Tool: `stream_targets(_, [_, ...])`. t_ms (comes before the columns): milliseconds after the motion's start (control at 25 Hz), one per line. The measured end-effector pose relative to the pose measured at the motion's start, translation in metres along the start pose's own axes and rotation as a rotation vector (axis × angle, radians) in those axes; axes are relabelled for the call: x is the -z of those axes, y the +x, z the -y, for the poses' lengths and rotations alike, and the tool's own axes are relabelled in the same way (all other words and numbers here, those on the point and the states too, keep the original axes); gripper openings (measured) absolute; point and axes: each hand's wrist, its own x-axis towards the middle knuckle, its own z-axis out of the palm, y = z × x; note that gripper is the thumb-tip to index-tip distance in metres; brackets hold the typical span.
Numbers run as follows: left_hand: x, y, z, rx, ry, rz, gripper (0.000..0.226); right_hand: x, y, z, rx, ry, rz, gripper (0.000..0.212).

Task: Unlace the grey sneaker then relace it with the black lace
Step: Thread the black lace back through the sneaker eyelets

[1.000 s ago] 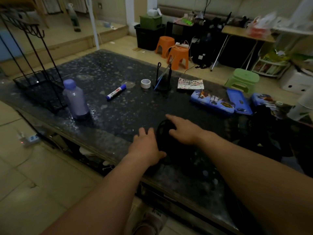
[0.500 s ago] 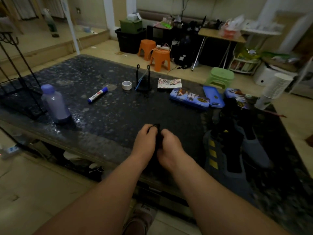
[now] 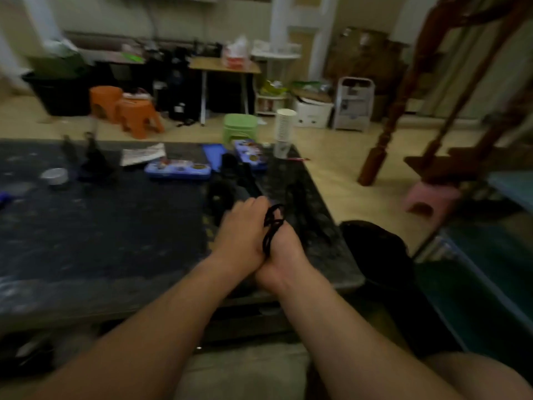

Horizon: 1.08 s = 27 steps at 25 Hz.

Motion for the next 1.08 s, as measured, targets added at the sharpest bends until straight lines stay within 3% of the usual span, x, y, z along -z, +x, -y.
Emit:
stream_targets(80, [-0.027,0.010,-0.050,-0.254,0.261,0.030,0.009,0.043,-0.021,0.050,0.061,0.046,-0.118,0.039])
stream_targets(160, [-0.054,0.018,-0.099,-0.364,0.313,0.238,0.035,0.085,-0.036,0.093,0.119,0.011,-0.212,0.043])
stream_targets(280, [-0.087,0.039,-0.146,-0.126,-0.117,0.677,0.064,0.133,-0.051,0.141,0.147,-0.072,-0.337,0.040])
stream_targets(360, [-0.103,0.051,-0.144,-0.031,-0.413,0.778,0.082,0.165,-0.034,0.172,0.262,-0.320,-0.545,0.026])
stream_targets(440, [-0.113,0.063,-0.125,0.051,-0.482,0.672,0.076,0.198,-0.010,0.199,0.455,-0.780,-0.753,0.023])
stream_targets(480, [-0.120,0.071,-0.114,0.087,-0.445,0.587,0.067,0.212,0.006,0.212,0.540,-1.005,-0.786,0.025])
stream_targets(560, [-0.136,0.081,-0.094,0.138,-0.378,0.497,0.053,0.234,0.036,0.227,0.542,-1.273,-0.738,0.029])
stream_targets(680, [-0.152,0.096,-0.079,0.154,-0.364,0.492,0.044,0.252,0.053,0.237,0.310,-1.169,-0.572,0.053])
stream_targets(760, [-0.149,0.100,-0.074,0.149,-0.374,0.473,0.040,0.261,0.050,0.237,0.340,-1.040,-0.583,0.059])
stream_targets(920, [-0.116,0.098,-0.057,0.185,-0.376,0.344,0.026,0.262,0.035,0.229,0.429,-0.946,-0.649,0.047])
stream_targets(1080, [-0.051,0.073,-0.018,0.241,-0.480,0.118,0.013,0.199,0.025,0.187,0.484,-1.001,-0.475,0.025])
